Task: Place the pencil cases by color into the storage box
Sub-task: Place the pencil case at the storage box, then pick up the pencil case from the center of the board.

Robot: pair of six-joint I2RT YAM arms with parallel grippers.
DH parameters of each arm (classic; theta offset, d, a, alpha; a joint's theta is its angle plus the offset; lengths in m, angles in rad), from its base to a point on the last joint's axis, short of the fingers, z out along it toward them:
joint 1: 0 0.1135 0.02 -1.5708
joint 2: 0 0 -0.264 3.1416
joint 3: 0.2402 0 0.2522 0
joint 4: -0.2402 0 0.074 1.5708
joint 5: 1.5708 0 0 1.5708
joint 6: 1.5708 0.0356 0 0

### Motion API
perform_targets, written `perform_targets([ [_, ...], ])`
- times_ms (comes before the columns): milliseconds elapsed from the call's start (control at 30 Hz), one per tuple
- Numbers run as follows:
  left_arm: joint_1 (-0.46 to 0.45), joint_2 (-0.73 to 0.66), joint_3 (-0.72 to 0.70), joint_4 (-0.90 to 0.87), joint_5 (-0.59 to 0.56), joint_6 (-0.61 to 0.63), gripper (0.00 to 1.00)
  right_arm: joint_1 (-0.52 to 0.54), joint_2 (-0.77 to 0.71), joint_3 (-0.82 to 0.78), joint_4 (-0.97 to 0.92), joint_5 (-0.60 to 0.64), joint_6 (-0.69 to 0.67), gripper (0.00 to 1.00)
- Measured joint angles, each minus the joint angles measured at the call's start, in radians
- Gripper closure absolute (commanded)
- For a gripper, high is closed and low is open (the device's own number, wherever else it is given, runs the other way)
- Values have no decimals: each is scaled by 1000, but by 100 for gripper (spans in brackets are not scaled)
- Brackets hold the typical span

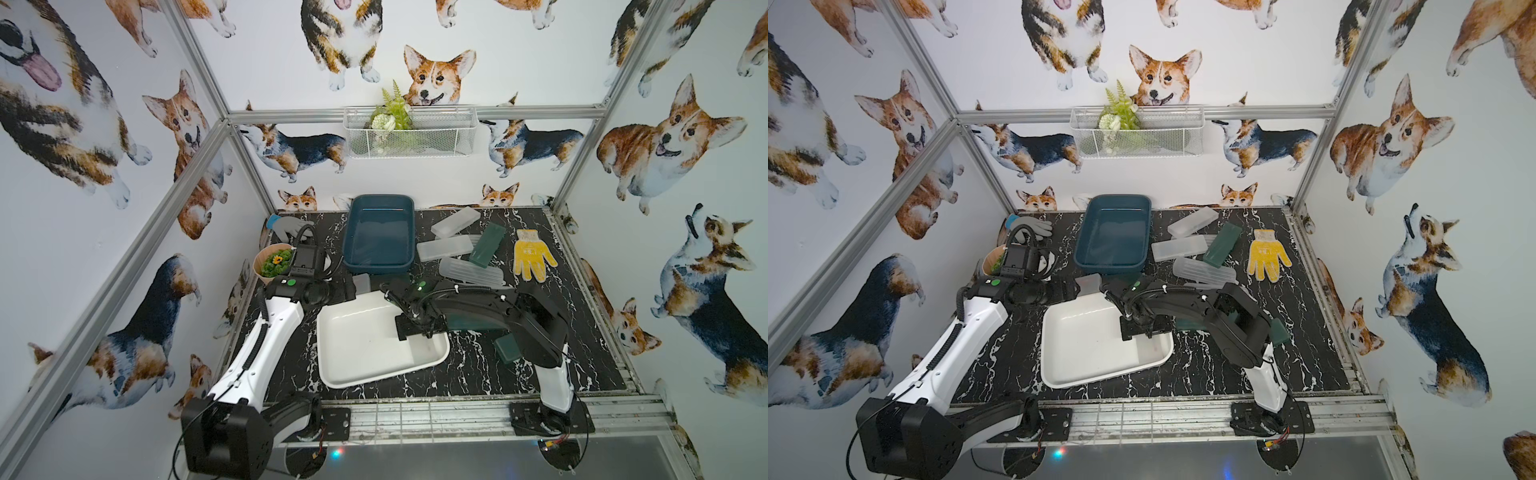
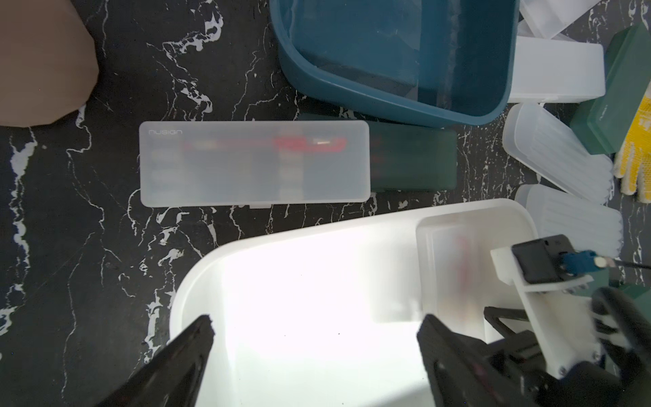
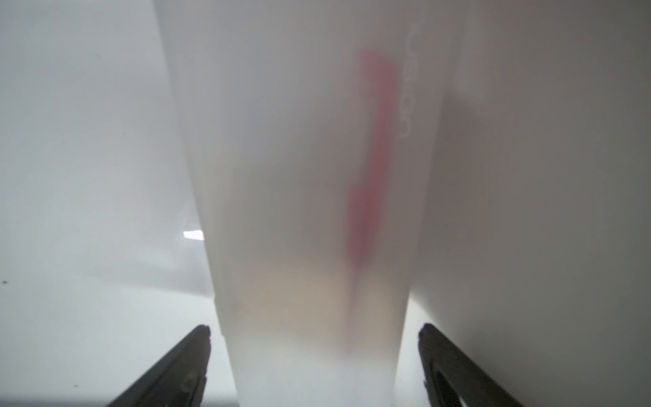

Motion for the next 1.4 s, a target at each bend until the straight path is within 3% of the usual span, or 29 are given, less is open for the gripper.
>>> perform_targets([
  [367,-1,63,28,-2,-18,-1,5,-10,-269,-2,59,39,-82,0],
  [600,5,114,26,15,-36,-73,5,-187,-356,105,53,43,-129,0],
  [867,6,196,124,36,-153,-396,2,-330,-309,327,-104,22,-315,0],
  [1133,10,318,267,-16,-286,-777,0,-365,-549,63,-46,-46,-485,0],
  [1400,4,385,280,-65,-288,-996,0,-364,-677,-73,70,-155,-632,0],
])
